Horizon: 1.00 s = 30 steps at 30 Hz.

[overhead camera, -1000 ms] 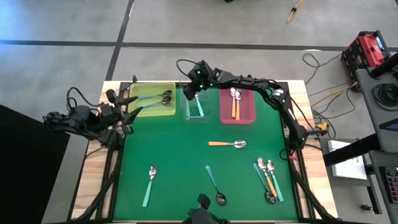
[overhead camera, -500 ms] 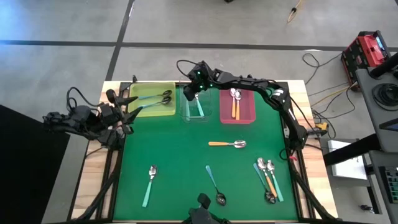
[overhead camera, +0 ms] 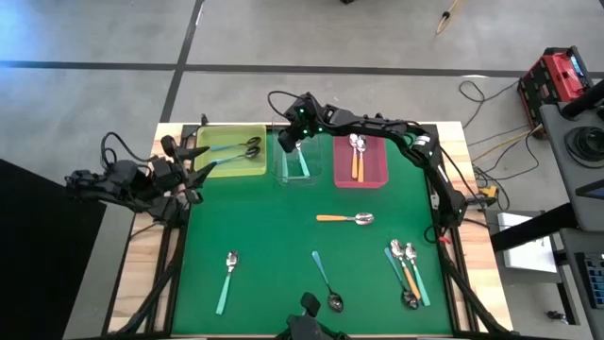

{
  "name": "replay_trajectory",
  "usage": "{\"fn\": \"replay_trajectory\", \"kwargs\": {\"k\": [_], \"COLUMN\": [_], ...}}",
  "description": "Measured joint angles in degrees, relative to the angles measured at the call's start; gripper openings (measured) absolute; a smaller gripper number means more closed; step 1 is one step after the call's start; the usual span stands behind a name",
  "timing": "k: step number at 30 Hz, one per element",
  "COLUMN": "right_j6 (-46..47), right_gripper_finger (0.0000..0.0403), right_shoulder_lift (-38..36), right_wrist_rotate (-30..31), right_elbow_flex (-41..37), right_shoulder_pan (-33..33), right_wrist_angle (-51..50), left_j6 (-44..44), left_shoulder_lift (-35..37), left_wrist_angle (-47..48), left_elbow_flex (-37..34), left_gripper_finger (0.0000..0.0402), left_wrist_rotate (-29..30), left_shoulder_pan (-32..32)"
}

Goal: Sort silverware by color (type)
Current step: Put the green spoon into the transparent bin

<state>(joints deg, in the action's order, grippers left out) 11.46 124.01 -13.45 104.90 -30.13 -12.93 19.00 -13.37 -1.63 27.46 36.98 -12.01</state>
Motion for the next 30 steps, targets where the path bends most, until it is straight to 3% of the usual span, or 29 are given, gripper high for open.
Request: {"fn": "replay_trajectory", "kwargs": {"k": [8, 20, 30], "right_j6": [0.0, -1.1, -1.2], "right_gripper_finger": [0.0017, 0.0083, 0.0084], "right_shoulder_lift": [0.0, 0.1, 0.1], "right_wrist_rotate": [0.2, 3.4, 3.1], "right_elbow_flex": [0.0, -0.2, -0.1], "right_shoulder_pan": [0.0, 0.1, 0.1], "right_wrist_angle": [0.0, -0.5, -0.4], "left_j6": [0.0, 0.0, 0.2], "left_shoulder_lift": [0.0, 0.0, 0.0], "left_wrist_angle": [0.0, 0.0, 0.0], "left_elbow_flex": [0.0, 0.0, 0.0], "left_gripper_finger": [0.0194, 0.0194, 0.0194], "left_wrist_rotate": [0.0, 0.0, 0.0], "left_shoulder_pan": [0.0, 0.0, 0.0]}}
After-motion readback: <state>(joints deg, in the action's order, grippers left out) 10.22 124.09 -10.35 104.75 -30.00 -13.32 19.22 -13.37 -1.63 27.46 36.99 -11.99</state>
